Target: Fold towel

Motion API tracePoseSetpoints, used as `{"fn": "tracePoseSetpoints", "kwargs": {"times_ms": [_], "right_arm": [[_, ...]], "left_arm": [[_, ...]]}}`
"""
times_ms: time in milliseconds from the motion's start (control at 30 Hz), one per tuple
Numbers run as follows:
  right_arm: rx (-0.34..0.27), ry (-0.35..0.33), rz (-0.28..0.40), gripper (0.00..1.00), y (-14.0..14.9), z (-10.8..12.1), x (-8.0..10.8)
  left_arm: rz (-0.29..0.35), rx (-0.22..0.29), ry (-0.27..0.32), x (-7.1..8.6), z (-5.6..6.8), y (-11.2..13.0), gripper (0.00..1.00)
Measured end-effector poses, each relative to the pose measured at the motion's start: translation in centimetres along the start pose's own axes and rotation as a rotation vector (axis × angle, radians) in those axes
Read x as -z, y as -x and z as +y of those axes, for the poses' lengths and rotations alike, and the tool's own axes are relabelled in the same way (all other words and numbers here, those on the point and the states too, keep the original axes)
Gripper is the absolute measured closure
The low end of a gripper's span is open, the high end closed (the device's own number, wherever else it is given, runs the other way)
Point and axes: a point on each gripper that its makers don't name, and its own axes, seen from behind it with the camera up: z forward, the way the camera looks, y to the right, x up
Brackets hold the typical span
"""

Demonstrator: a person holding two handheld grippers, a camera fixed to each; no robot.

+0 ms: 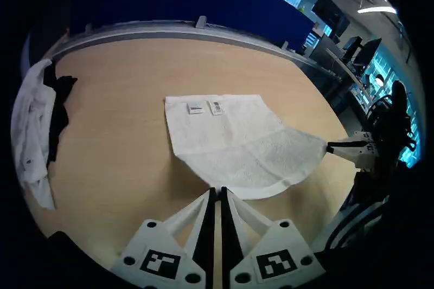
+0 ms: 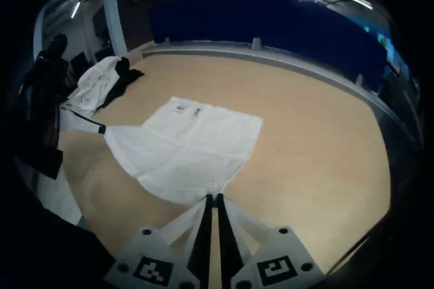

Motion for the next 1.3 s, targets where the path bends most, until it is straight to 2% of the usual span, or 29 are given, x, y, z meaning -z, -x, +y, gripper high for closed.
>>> {"fn": "tracePoseSetpoints", "kwargs": {"times_ms": [267,467,667,867,1067,1300], "right_arm": [[-0.008,-0.007,0.004,0.94,-0.9,0.0,1.9],[-0.009,-0.003,-0.005,0.93,-1.0,0.3,1.6],[0.014,0.010,-0.007,0.93,-2.5,1.6,1.0],[0.014,0.019,0.001,0.93,-4.7,3.8,-1.2],[-0.001,0.027,0.003,0.93,-6.8,6.0,-4.5],[-0.027,0.025,-0.032,0.93,-7.1,7.8,-8.6]], "left_arm": [[-0.011,0.018,0.005,1.5,0.1,0.4,0.93],[-0.018,0.025,0.005,1.3,0.2,0.6,0.93],[0.000,0.049,0.007,0.9,0.1,-1.7,0.93],[0.021,0.076,0.008,-0.9,-0.7,-4.9,0.93],[0.024,0.089,-0.011,-4.1,-2.5,-7.5,0.93],[0.005,0.093,-0.040,-8.0,-4.4,-8.8,0.93]]}}
